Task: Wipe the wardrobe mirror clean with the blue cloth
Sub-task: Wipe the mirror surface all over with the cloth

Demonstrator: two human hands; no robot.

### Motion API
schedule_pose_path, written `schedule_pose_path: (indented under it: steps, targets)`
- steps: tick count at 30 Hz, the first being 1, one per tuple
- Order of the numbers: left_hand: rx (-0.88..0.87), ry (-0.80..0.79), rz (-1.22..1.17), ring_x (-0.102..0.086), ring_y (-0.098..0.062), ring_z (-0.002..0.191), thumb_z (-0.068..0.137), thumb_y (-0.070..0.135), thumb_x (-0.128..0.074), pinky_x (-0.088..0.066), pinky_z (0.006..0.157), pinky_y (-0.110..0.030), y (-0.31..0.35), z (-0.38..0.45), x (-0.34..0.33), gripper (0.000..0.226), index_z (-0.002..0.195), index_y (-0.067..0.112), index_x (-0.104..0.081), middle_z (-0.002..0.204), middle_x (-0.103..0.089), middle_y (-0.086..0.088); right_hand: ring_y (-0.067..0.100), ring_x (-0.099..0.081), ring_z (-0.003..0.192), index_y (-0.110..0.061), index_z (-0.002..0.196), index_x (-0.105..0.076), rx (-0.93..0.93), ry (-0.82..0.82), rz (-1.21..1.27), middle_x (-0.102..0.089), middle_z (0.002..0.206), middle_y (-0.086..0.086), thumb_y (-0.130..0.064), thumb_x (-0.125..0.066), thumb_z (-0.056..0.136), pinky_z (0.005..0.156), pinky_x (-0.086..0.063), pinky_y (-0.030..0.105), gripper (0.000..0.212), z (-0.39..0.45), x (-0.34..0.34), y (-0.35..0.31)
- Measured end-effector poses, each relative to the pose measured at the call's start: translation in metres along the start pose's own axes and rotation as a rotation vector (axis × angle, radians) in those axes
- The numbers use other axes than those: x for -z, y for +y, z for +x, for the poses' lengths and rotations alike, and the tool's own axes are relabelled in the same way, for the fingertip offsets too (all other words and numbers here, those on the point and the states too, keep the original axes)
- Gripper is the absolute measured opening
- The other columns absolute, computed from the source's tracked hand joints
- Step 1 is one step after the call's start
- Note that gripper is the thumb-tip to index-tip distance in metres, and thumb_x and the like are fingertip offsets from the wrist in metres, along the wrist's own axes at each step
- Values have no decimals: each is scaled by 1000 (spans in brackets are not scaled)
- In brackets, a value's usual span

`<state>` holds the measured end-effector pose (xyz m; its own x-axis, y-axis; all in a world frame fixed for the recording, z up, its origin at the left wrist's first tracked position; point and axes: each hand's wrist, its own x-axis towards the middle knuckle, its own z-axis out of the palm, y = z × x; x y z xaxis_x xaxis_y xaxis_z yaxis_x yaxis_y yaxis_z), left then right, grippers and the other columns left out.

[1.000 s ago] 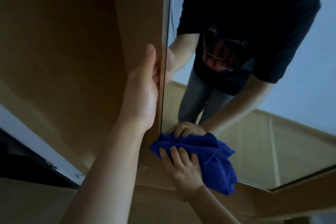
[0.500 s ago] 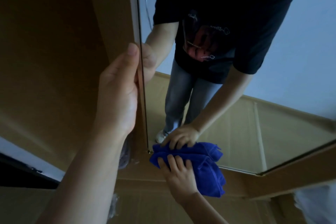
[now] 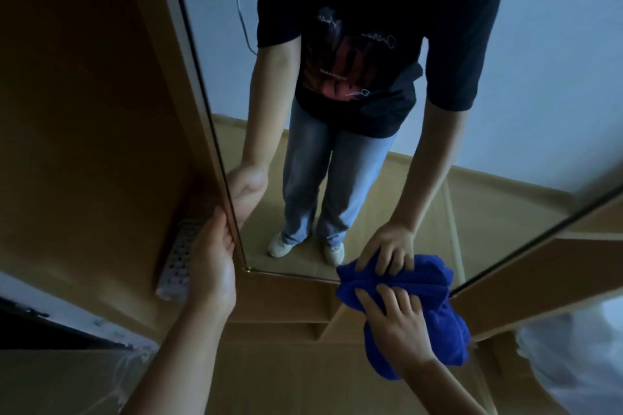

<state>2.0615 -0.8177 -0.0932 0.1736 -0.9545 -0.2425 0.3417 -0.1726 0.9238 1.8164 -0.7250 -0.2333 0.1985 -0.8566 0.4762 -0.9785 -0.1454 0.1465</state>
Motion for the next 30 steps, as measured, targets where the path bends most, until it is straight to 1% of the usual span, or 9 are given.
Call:
schedule_pose_path:
  steps: [5, 8, 11, 13, 16, 20, 23, 28, 30]
  targets:
    - [91, 56, 66, -42, -17, 131, 98, 34, -37, -28, 113, -37, -14, -5, 8, 46, 139, 13, -40, 145, -42, -7, 33, -54, 79, -19, 114, -49, -98, -75, -32, -44, 104, 10, -19, -54, 72, 61, -50, 41, 42, -20, 12, 31]
    - [80, 70, 110, -41, -18, 132, 97, 38, -37, -28, 113, -37, -12, -7, 10, 48, 139, 15, -40, 146, -41, -7, 36, -59, 77, -18, 114, -49, -186, -154, -46, -44, 103, 10, -24, -51, 75, 61, -52, 43, 40, -27, 24, 49]
    - [37, 79, 138, -38, -19, 134, 98, 40, -34, -28, 112, -34, -6, -10, 7, 49, 141, 17, -37, 148, -37, -8, 36, -59, 73, -14, 109, -60, -264, -285, -39, -55, 96, 13, -16, -80, 65, 59, -53, 45, 49, -28, 37, 61]
    - [24, 107, 116, -36, -19, 135, 99, 38, -32, -28, 109, -30, 1, -12, 5, 50, 143, 14, -33, 150, -34, -9, 36, -59, 72, -11, 105, -66, -327, -364, -28, -61, 91, 15, -14, -89, 54, 57, -53, 45, 56, -27, 42, 67]
    - [-43, 99, 105, -36, -17, 134, 99, 37, -32, -29, 104, -26, 15, -18, 0, 49, 142, 14, -34, 148, -36, -6, 36, -59, 76, -11, 107, -68, -459, -399, -34, -61, 94, 16, -16, -84, 65, 62, -52, 46, 46, -29, 42, 73]
    - [-115, 86, 54, -37, -17, 134, 99, 37, -32, -29, 106, -27, 35, -25, -5, 49, 142, 14, -34, 148, -37, -7, 31, -49, 105, -18, 131, -52, -640, -414, 51, -52, 120, 12, -27, -52, 94, 88, -43, 43, 38, -28, 48, 73]
    - [-173, 79, 41, -36, -16, 135, 100, 35, -33, -28, 110, -29, 48, -28, -8, 47, 142, 14, -35, 148, -37, -6, 30, -46, 105, -18, 132, -50, -703, -337, 116, -50, 120, 12, -27, -47, 96, 89, -40, 40, 37, -24, 56, 75]
    - [-227, 88, 13, -42, -13, 129, 99, 37, -33, -29, 111, -32, 67, -36, -17, 43, 136, 18, -42, 140, -45, -1, 38, -52, 83, -6, 114, -63, -698, -111, 200, -56, 98, 20, -6, -68, 82, 69, -47, 48, 32, -9, 80, 86]
    - [-221, 106, -9, -42, -11, 125, 99, 37, -33, -30, 109, -31, 74, -39, -22, 42, 135, 16, -44, 132, -48, 2, 35, -50, 85, -6, 115, -62, -675, -8, 271, -55, 99, 19, -2, -69, 80, 71, -48, 50, 36, 1, 97, 93]
